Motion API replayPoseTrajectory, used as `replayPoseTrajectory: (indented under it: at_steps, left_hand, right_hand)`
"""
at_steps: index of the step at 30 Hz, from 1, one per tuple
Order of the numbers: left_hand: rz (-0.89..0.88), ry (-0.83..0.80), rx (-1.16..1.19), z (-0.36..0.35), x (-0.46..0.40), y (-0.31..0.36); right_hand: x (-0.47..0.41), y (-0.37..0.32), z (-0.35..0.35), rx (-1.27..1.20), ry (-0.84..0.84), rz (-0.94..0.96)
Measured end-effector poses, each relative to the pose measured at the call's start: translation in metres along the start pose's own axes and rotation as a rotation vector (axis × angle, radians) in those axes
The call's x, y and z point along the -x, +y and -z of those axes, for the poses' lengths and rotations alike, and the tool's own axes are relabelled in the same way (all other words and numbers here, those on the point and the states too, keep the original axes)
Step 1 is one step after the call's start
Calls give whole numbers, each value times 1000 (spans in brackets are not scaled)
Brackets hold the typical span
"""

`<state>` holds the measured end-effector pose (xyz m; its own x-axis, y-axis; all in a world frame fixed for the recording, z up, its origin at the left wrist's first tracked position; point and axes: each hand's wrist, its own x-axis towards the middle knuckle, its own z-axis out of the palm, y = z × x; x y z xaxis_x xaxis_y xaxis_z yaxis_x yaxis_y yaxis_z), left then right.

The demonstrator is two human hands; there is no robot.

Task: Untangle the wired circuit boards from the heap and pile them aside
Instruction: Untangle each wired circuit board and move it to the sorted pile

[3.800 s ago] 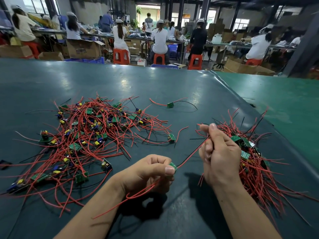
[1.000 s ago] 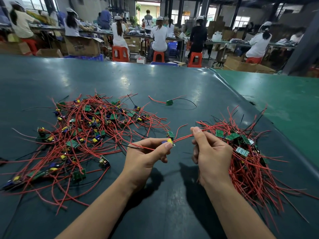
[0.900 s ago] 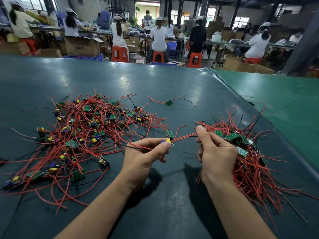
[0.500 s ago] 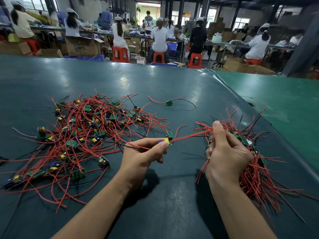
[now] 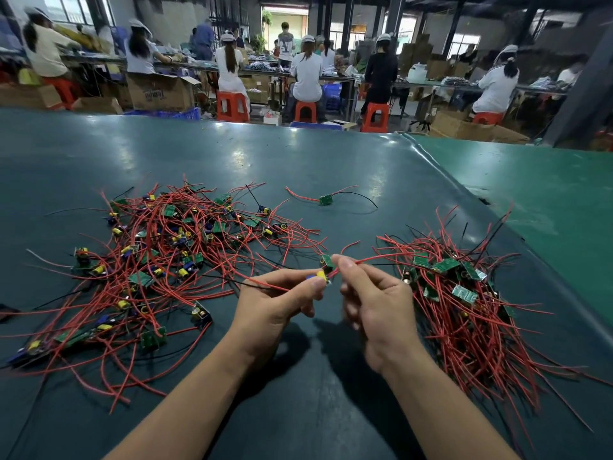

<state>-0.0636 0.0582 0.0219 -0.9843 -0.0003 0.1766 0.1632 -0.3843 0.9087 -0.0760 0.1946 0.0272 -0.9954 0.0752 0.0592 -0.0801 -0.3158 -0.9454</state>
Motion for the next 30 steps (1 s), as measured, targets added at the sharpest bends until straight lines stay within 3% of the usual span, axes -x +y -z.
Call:
replayPoseTrajectory:
  at_steps: [11, 22, 24, 26, 30]
  left_hand:
    - [-31, 38, -53, 4, -2, -5]
    - [-107, 167, 24, 11, -7, -5]
    - [-145, 271, 64, 15, -10, 1]
    - [-214, 344, -21, 17, -11, 6]
    - [-371, 343, -345, 4, -4, 6]
  right_hand:
    - [-13, -4, 16, 79, 455, 298]
    - [-16, -14, 25, 18, 656, 484]
    - [-18, -14, 29, 37, 619, 517]
    - [-14, -9, 27, 231, 519, 561]
    - [-2, 17, 8, 622, 79, 626]
